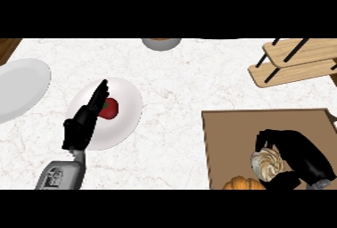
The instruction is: Pick the cupcake from the tray and place it in the tiered shelf
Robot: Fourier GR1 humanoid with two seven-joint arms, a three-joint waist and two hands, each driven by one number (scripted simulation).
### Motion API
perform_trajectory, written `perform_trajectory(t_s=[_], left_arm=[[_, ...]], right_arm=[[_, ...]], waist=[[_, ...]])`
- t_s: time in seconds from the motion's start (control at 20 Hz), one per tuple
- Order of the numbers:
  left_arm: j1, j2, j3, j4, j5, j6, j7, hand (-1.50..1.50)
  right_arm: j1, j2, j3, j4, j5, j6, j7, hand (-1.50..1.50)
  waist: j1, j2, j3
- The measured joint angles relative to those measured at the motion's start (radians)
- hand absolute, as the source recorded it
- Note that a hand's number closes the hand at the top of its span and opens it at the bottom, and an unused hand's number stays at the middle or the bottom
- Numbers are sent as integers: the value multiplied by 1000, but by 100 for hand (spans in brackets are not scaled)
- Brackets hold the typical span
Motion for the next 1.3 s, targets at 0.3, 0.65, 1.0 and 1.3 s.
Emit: perform_trajectory(t_s=[0.3,0.65,1.0,1.3], left_arm=[[23,0,-1,-30,1,-1,6,0],[17,-12,-6,-26,-7,9,12,0],[-3,1,13,6,5,-7,-3,0],[-6,-15,-2,-4,-9,7,5,0]], right_arm=[[40,117,-19,-132,-96,-28,28,150],[30,205,-122,-416,-297,34,159,150],[-149,166,-287,-527,-414,72,387,150],[-346,70,-422,-528,-458,71,533,150]], waist=[[-2,-1,1],[-5,-1,0],[-2,0,0],[0,-1,0]])
